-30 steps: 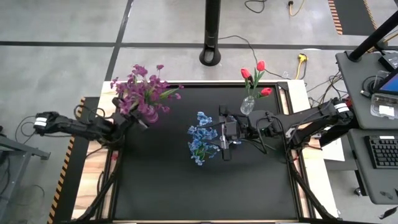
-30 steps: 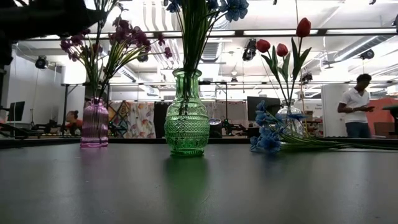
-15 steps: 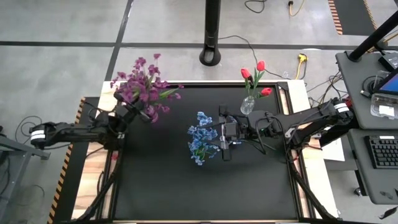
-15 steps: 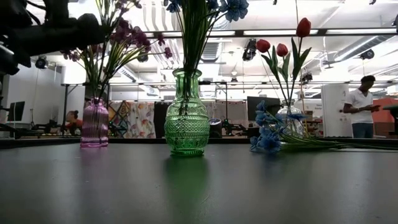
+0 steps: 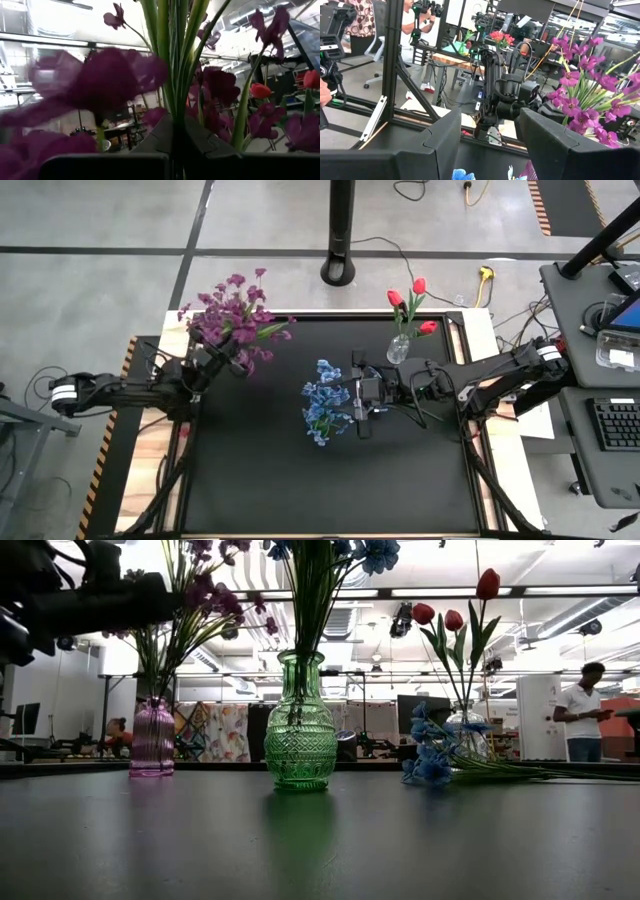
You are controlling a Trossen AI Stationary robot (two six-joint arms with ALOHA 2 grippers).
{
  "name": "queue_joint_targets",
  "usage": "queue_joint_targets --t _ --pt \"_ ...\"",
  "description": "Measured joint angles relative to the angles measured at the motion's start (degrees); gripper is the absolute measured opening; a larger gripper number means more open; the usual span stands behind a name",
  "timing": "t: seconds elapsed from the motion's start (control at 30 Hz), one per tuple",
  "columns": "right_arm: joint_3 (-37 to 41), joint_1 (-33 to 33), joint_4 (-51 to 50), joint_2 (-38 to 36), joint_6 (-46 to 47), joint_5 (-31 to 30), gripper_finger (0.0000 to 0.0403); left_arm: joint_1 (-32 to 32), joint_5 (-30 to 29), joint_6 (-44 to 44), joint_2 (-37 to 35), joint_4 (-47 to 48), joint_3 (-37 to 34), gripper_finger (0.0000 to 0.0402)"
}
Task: Sort flowers into vase by color
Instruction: Put the purple flower into the purple crystal vase
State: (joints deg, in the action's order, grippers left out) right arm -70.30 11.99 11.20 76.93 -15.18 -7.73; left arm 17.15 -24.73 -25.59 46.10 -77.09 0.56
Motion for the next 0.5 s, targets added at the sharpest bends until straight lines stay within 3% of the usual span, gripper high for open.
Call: queue_joint_targets --t 0.27,0.43,0.5 --pt "0.0 0.0 -0.7 0.0 0.1 0.0 0.0194 0.0 -0.3 2.7 3.2 -0.3 0.0 0.0" --pt "0.0 0.0 -0.8 0.0 0.2 0.0 0.0194 0.0 -7.2 1.7 5.1 -0.5 0.0 0.0" --pt "0.0 0.0 -0.8 0.0 0.2 0.0 0.0194 0.0 -7.5 1.6 5.5 -0.5 0.0 0.0"
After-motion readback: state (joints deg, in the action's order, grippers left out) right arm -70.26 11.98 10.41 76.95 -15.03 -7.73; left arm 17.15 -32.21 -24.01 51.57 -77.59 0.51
